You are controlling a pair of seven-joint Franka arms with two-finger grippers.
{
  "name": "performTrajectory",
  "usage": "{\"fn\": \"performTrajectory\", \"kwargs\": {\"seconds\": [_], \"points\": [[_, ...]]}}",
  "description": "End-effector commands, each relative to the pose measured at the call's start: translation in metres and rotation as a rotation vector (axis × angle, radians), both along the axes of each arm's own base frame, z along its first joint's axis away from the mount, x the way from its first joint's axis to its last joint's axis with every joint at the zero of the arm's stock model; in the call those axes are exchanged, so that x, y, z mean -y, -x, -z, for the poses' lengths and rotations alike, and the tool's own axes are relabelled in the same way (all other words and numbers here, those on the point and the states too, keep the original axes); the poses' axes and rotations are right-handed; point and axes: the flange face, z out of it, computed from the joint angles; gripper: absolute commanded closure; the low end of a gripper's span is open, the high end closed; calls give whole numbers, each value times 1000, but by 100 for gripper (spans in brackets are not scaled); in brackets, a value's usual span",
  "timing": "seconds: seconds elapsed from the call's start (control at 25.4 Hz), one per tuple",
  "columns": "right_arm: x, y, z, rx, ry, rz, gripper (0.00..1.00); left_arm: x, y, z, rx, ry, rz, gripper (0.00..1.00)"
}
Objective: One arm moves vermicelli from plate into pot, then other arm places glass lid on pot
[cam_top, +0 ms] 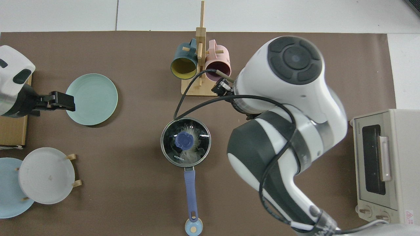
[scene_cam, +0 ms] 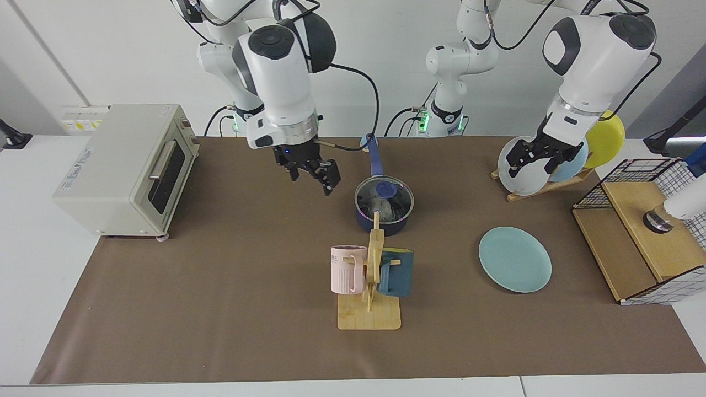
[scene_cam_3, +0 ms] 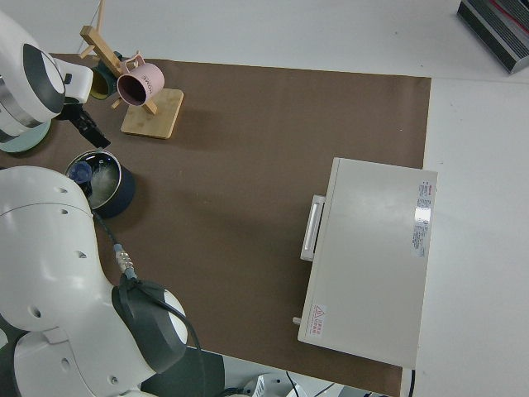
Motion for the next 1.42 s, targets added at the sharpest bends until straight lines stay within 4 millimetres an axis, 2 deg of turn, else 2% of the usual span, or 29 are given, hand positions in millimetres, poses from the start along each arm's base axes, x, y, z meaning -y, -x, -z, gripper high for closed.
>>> {"fn": "performTrajectory", "kwargs": {"seconds": [0.0, 0.16, 0.28, 0.39, 0.59, 0.91, 1.03, 1.18, 1.3, 1.38], "points": [[58, 2, -7, 2, 26, -127, 0, -1, 4, -7, -7, -19, 4, 0], [121, -1, -12, 23, 62, -280, 0, -1, 4, -7, -7, -17, 2, 0], [169, 6, -12, 20, 82, -395, 0, 0, 4, -7, -6, -18, 6, 0], [202, 12, -21, 30, 113, -469, 0, 4, 4, -7, -6, -19, 12, 0], [247, 18, -36, 43, 166, -584, 0, 2, 4, -7, -7, -17, 9, 0], [264, 43, -75, 49, 208, -592, 0, -1, 4, -7, -7, -19, 3, 0], [272, 62, -92, 52, 198, -576, 0, 2, 4, -7, -7, -19, 9, 0], [290, 85, -95, 25, 169, -545, 0, 1, 4, -7, -7, -19, 7, 0], [293, 86, -99, 37, 171, -539, 0, -1, 4, -7, -7, -19, 4, 0], [287, 85, -101, 42, 174, -546, 0, -1, 4, -7, -7, -19, 4, 0]]}}
